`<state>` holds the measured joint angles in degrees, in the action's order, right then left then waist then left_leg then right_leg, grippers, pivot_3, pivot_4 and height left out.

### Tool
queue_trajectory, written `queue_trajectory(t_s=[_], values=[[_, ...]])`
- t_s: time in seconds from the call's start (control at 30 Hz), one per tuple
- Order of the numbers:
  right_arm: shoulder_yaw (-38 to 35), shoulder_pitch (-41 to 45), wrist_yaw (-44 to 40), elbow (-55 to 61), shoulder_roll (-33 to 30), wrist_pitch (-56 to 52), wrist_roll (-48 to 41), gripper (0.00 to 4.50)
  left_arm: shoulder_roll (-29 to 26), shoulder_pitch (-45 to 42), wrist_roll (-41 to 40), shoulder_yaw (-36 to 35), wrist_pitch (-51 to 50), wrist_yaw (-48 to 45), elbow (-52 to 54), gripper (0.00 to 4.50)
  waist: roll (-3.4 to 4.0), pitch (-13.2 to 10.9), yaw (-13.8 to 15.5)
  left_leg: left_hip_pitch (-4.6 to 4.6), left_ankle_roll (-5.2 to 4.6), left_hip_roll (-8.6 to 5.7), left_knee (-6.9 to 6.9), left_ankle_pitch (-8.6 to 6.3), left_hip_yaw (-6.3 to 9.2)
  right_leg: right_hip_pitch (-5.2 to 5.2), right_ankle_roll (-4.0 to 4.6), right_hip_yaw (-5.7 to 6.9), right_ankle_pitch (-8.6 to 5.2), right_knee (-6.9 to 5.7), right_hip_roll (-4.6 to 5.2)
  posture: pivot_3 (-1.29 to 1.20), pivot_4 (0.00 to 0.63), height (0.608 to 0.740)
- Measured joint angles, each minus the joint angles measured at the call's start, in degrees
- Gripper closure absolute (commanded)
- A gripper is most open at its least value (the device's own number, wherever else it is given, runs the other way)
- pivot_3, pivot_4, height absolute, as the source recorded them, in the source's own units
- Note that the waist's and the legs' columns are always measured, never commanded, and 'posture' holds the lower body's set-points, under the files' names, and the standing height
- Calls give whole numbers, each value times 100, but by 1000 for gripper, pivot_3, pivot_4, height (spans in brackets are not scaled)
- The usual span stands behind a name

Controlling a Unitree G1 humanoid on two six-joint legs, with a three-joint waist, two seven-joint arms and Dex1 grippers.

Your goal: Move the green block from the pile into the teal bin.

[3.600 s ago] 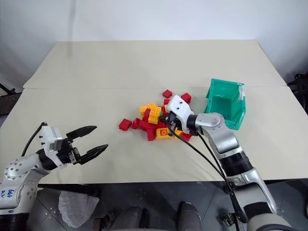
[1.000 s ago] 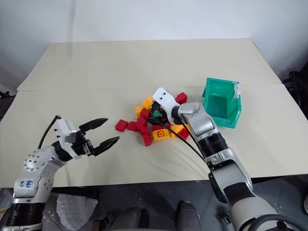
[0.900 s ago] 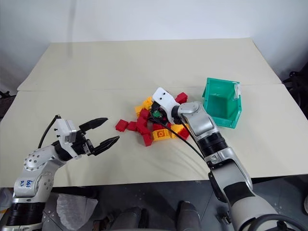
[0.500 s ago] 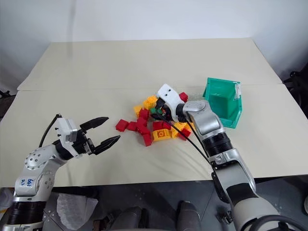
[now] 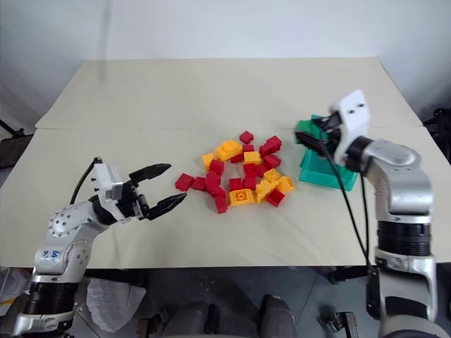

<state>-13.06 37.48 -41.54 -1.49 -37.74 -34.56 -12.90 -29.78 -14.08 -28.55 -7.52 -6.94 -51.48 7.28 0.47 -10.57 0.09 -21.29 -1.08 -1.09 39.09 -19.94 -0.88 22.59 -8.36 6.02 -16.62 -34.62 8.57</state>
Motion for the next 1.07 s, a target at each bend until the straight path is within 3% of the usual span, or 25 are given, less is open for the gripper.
queue_trajectory(t_s=[0.2,0.27,0.43,0.6,0.8,0.97,1.07], values=[[-290,-163,555,-991,-90,362,167,2199,225,-500,-4,323,-57,-32,43,0,0,0,-36,6,0,4,0,1,-23,-1,0,-3,0,-1,-2,0,150,740],[-291,-154,698,-1339,0,423,203,1445,222,-561,-6,350,-63,-69,44,0,0,0,-37,6,-1,5,0,2,-39,-1,0,-3,0,-2,-2,0,150,740],[-312,-85,618,-1334,6,529,-12,36,198,-558,-6,358,-124,-111,37,0,6,-4,-21,4,-1,26,2,2,-40,-1,0,-4,0,0,-2,0,150,740],[-592,-850,-538,-346,-326,1101,-753,36,-42,-478,-1,289,-193,-145,-44,0,6,-4,80,-1,-1,26,-1,1,-42,-4,-1,8,1,8,-4,0,150,740],[-872,-2654,-2158,1295,-807,929,-2012,36,-567,2,330,83,65,-365,-405,0,6,-4,141,1,-6,29,0,-1,-44,-22,-4,8,2,43,-6,0,150,740],[-620,-4292,-2901,2045,-901,1416,-1944,36,-971,619,499,-296,457,-535,-729,0,4,-4,139,6,-15,30,-1,-4,-37,-25,-4,-5,2,59,-3,0,150,740],[-547,-4316,-2871,2053,-765,1740,-1889,36,-1025,779,504,-388,469,-528,-588,0,3,-5,122,13,-23,30,1,0,-42,-27,-1,-17,13,68,1,0,150,740]])
